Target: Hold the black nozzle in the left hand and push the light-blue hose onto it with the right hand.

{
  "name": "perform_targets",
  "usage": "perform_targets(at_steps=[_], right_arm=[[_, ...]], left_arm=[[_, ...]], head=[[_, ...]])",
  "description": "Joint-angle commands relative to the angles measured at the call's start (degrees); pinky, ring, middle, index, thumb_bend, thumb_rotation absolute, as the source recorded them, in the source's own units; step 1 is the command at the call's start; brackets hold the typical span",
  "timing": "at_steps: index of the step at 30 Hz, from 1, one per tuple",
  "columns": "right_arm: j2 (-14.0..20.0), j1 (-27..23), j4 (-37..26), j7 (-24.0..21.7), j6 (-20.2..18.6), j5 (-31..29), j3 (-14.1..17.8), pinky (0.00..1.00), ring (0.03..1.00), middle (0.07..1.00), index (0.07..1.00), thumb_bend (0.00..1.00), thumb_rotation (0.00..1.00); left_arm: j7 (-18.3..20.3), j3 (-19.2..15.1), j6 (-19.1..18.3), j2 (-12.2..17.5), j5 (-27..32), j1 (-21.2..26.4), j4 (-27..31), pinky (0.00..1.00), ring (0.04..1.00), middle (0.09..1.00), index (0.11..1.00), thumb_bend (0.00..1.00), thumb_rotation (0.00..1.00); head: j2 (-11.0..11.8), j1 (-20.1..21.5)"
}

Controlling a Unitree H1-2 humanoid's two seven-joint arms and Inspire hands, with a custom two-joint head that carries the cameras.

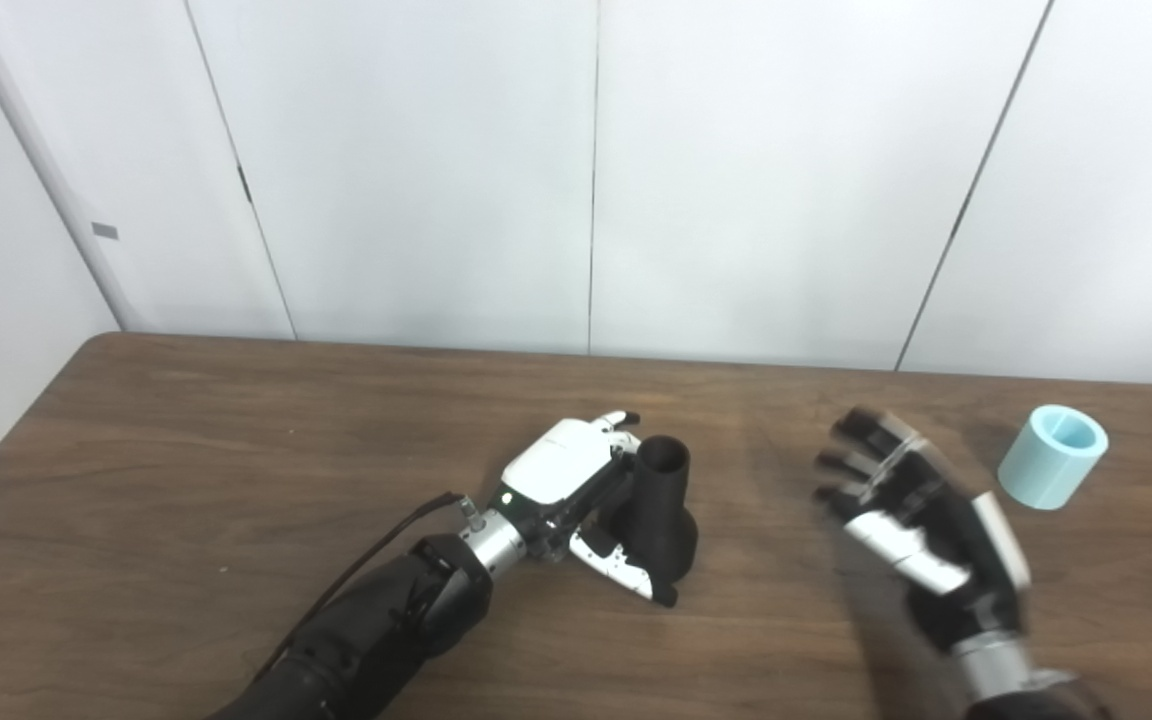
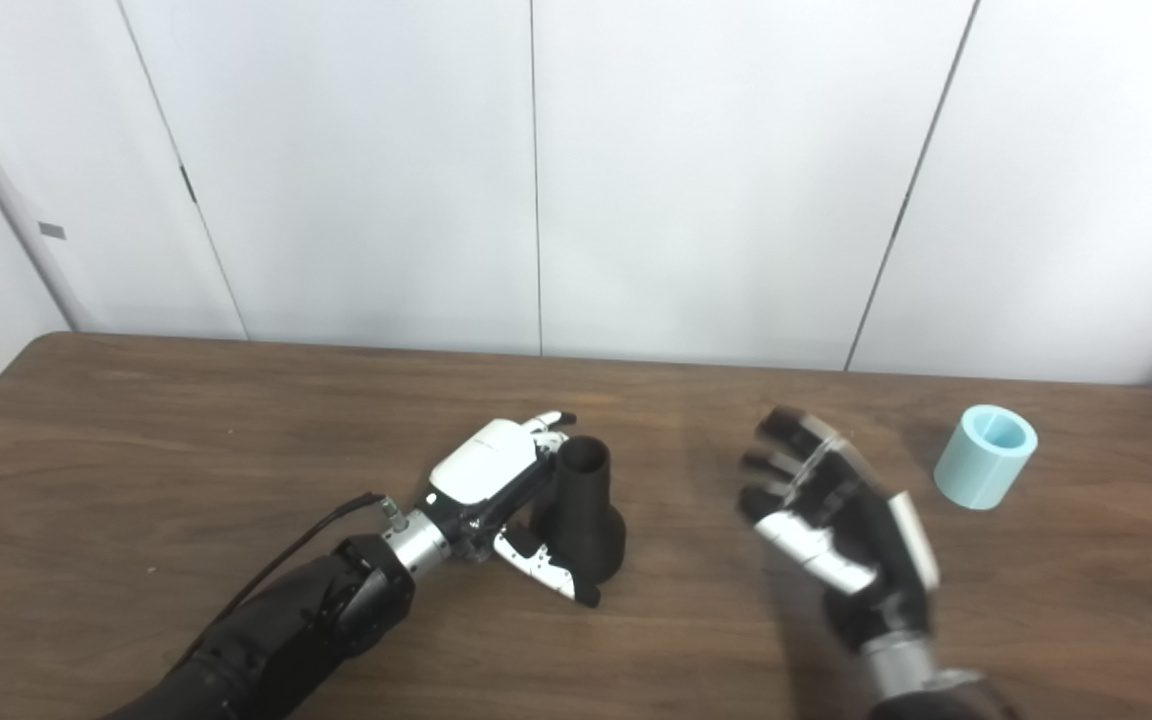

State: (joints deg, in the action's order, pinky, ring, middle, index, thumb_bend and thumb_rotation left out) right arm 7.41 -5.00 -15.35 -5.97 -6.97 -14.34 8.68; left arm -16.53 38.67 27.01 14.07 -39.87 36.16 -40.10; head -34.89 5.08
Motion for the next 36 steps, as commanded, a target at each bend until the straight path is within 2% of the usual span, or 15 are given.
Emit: perform_targets(at_steps=[1,2,3,6,8,9,11,13,17,22,27,31,34,36], right_arm=[[5.7,-2.3,-3.6,-0.9,0.8,1.5,2.0,0.60,0.714,0.811,0.793,0.73,0.30],[7.5,-3.1,-5.2,-0.7,-0.1,3.6,1.9,0.58,0.705,0.808,0.792,0.74,0.31],[9.6,-4.1,-7.6,-0.1,-2.5,6.3,1.7,0.57,0.689,0.793,0.773,0.73,0.30],[15.1,-7.9,-14.2,1.2,-12.5,12.2,2.1,0.52,0.664,0.771,0.735,0.77,0.29],[17.4,-10.4,-16.5,1.0,-17.9,13.1,2.5,0.52,0.662,0.771,0.732,0.75,0.24],[18.7,-11.5,-17.0,0.7,-19.2,14.0,2.6,0.52,0.662,0.783,0.746,0.74,0.20],[21.2,-13.5,-16.9,-0.2,-20.0,15.9,3.1,0.50,0.648,0.777,0.747,0.73,0.17],[22.7,-14.8,-16.5,-1.0,-20.0,17.0,3.5,0.51,0.645,0.764,0.743,0.73,0.15],[25.0,-16.6,-15.1,-2.6,-20.0,19.1,4.7,0.48,0.612,0.762,0.751,0.72,0.13],[28.5,-17.3,-11.3,-5.3,-20.0,23.0,6.3,0.63,0.652,0.779,0.759,0.75,0.14],[31.9,-17.3,-6.5,-7.7,-19.9,24.0,5.9,0.61,0.648,0.788,0.783,0.79,0.17],[34.3,-17.3,-2.0,-10.8,-19.9,24.1,4.5,0.68,0.747,0.831,0.830,0.81,0.16],[34.3,-17.4,0.9,-12.5,-19.9,24.3,4.0,0.73,0.808,0.872,0.864,0.87,0.19],[34.0,-17.5,3.2,-12.4,-19.9,25.9,3.1,0.76,0.836,0.887,0.868,0.87,0.17]], left_arm=[[6.2,3.4,-0.7,-0.4,-2.1,-8.1,-5.2,0.90,0.722,0.523,0.448,0.52,0.00],[6.2,3.5,-0.5,0.0,-1.9,-8.1,-5.2,0.90,0.723,0.523,0.448,0.52,0.00],[6.1,3.7,-0.3,0.5,-1.6,-8.1,-5.2,0.90,0.725,0.524,0.449,0.52,0.00],[5.7,4.6,-0.1,1.8,-1.0,-8.1,-5.1,0.88,0.730,0.525,0.451,0.52,0.00],[5.7,5.0,-0.1,2.3,-0.3,-8.1,-5.1,0.78,0.727,0.531,0.450,0.52,0.00],[5.6,5.1,-0.1,2.6,0.4,-8.1,-5.0,0.71,0.728,0.534,0.450,0.52,0.00],[5.6,5.4,-0.1,3.1,1.7,-8.3,-4.8,0.62,0.707,0.532,0.452,0.52,0.00],[5.3,5.9,-0.1,3.5,2.4,-8.3,-4.9,0.59,0.693,0.534,0.453,0.52,0.00],[4.0,7.3,-0.1,4.3,3.0,-7.9,-5.1,0.57,0.676,0.528,0.455,0.52,0.00],[3.4,8.6,-0.1,4.7,4.0,-7.4,-6.0,0.56,0.674,0.527,0.455,0.52,0.00],[2.0,10.5,-0.1,5.7,5.3,-7.1,-6.2,0.55,0.645,0.531,0.455,0.52,0.00],[0.9,11.9,-0.1,6.3,5.5,-6.9,-6.9,0.53,0.617,0.510,0.470,0.52,0.00],[1.3,12.1,-0.1,6.2,5.9,-6.8,-7.7,0.54,0.622,0.493,0.481,0.52,0.00],[1.1,12.4,-0.1,6.3,6.2,-6.9,-7.8,0.54,0.620,0.484,0.485,0.53,0.00]], head=[[0.1,1.8],[0.5,4.6],[0.7,6.1],[1.7,10.5],[2.3,12.5],[2.5,13.7],[3.0,15.3],[3.3,16.6],[4.2,19.0],[5.4,21.3],[7.0,24.1],[7.7,25.0],[8.1,25.3],[8.4,25.4]])
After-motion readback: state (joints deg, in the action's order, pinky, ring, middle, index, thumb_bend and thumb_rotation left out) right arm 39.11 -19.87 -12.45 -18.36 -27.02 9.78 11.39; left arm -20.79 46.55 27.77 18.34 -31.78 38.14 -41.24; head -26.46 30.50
